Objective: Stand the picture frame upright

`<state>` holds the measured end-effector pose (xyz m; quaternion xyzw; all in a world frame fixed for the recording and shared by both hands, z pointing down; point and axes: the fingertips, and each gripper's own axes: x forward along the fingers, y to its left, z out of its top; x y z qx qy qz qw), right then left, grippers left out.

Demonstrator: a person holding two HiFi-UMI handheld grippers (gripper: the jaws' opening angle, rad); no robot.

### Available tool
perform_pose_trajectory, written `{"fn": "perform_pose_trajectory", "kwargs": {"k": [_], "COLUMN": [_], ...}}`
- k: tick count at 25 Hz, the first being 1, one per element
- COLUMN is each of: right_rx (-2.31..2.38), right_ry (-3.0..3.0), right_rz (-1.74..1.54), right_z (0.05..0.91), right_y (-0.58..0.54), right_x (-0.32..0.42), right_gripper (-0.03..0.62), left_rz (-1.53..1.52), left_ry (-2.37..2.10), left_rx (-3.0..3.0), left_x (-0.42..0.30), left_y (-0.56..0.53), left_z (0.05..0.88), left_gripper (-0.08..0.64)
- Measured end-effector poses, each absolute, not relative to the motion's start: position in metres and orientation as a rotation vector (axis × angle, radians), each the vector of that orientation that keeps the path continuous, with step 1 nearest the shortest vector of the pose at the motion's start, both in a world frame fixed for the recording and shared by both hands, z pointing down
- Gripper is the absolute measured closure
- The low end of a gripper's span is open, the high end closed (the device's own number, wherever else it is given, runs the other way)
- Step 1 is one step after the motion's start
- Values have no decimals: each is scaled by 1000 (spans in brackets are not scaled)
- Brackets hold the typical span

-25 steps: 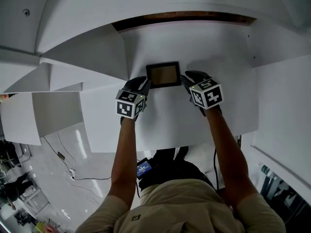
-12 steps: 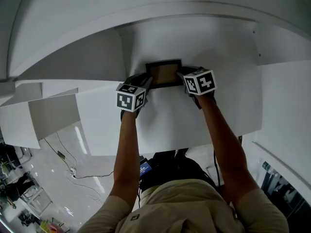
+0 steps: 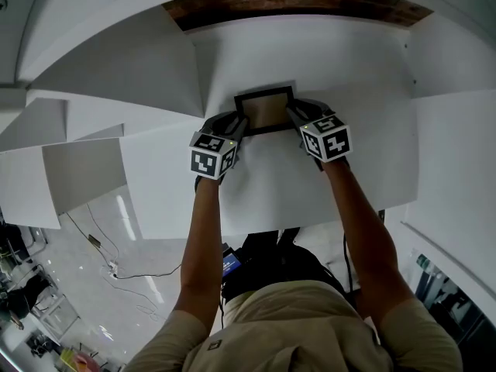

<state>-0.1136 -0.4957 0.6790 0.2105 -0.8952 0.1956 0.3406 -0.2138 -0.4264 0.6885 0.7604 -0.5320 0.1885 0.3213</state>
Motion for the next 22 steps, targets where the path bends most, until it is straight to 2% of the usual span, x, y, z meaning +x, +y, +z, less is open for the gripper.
{"fn": "perform_pose_trajectory", "kwargs": {"k": [11, 12, 13, 15, 17, 22], "right_rx": [509, 475, 426, 346, 333, 303], "right_ry": [-2542, -2559, -2567, -2547, -2522, -2559], "right_rz": [42, -2, -51, -136, -120, 49], "right_z": [617, 611, 608, 608, 614, 613], "right_y": [-450, -441, -430, -409, -401, -391], "right_x": [-113, -115, -119, -122, -116, -108], "right_gripper": [501, 502, 502, 505, 508, 512], "left_rz": [546, 523, 494, 511, 526, 273], "left_ry": [-1537, -1527, -1507, -1459, -1417, -1437], "left_rx": [2076, 2112, 2158, 2224, 2234, 2194], "left_x": [-196, -188, -176, -150, -133, -131], "left_y": [-380, -377, -376, -374, -369, -355], "left_z": [666, 661, 656, 651, 657, 659], "left_gripper": [476, 476, 510, 511, 514, 514]}}
